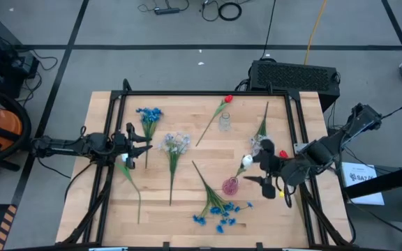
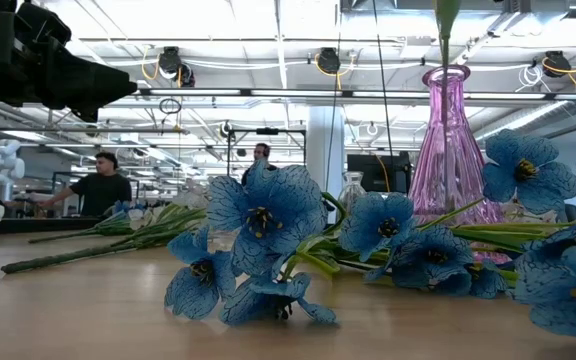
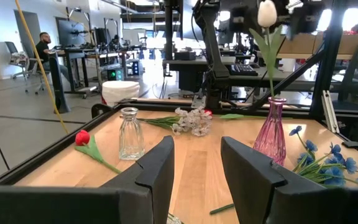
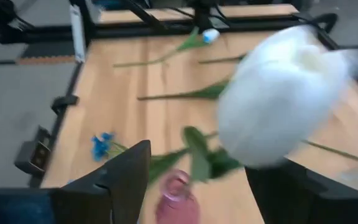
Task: Sort flowers into vase by color
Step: Put the right white flower into the violet transparent vase, then put the top blue flowers into the transparent vase
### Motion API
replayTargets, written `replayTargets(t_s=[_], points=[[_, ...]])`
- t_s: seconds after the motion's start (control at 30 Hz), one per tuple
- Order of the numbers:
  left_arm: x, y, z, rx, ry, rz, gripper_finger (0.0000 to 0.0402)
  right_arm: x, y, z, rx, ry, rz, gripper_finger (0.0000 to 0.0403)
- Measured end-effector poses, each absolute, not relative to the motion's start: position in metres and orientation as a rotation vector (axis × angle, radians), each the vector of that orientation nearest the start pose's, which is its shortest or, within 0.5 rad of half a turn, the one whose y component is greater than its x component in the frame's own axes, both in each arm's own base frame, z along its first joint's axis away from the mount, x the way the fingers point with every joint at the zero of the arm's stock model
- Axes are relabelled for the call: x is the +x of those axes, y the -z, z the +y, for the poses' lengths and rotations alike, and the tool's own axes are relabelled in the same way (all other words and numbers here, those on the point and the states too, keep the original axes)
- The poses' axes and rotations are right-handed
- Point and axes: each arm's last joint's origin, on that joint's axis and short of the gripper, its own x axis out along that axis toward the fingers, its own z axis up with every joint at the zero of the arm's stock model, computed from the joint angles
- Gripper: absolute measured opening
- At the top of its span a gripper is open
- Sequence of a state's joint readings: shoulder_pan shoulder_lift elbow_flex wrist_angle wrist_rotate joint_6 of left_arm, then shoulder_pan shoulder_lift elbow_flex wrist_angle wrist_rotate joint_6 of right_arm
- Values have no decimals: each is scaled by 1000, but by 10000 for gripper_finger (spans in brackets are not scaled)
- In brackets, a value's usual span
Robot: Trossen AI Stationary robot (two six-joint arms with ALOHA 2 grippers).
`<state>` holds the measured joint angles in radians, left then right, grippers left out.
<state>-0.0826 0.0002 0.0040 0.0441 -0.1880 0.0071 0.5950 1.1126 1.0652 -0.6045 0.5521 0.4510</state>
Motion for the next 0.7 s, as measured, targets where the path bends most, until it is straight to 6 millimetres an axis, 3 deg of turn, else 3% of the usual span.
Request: replayTargets(t_s=[0.17,0.43,0.6,0.7], points=[[97,-169,-3,1,-106,-47,138,189,-354,104,100,69,593,247],[97,-169,-3,1,-105,-47,138,183,-349,100,127,35,736,247],[97,-169,-3,1,-106,-47,138,170,-368,91,159,90,791,247],[97,-169,-3,1,-106,-47,138,164,-370,88,197,135,836,247]])
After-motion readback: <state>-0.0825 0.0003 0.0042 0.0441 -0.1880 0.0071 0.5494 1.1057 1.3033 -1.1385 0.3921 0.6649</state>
